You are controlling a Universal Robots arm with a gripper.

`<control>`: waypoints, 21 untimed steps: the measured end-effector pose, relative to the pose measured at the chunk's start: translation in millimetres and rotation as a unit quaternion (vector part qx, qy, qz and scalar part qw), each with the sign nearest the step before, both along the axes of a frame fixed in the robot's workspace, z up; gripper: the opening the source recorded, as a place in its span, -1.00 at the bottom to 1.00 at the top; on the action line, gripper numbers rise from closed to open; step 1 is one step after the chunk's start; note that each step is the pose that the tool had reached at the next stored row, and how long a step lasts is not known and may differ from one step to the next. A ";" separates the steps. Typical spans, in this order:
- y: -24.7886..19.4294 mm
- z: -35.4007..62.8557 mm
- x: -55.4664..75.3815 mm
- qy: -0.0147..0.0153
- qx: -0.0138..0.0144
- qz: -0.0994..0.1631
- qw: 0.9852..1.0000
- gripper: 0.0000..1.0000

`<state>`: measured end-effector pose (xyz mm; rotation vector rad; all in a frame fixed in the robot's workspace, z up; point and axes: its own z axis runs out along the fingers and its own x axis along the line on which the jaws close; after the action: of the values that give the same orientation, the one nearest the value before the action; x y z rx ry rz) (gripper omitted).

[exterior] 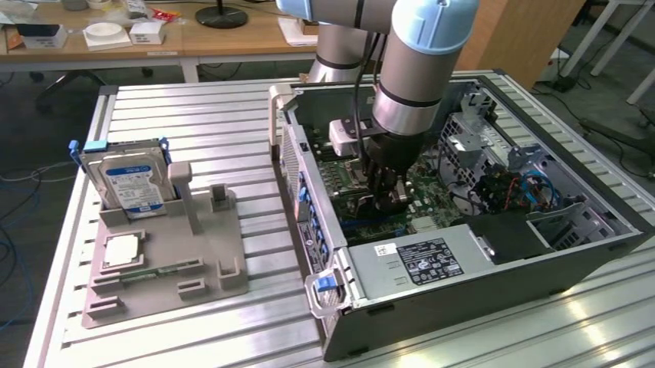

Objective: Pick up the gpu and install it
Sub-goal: 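Insert the gpu into the slot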

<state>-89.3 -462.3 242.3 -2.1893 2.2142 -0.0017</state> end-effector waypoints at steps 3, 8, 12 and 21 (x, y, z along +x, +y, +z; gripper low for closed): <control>0.0 0.0 0.0 0.000 0.000 0.002 1.000 -0.47; 0.0 0.0 0.0 0.000 0.000 0.009 1.000 -0.47; 0.0 0.0 0.0 0.000 0.000 0.014 1.000 -0.47; 0.1 0.0 -0.1 0.000 0.000 0.019 1.000 -0.47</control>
<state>-89.4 -462.3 242.2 -2.2308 2.1727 -0.0009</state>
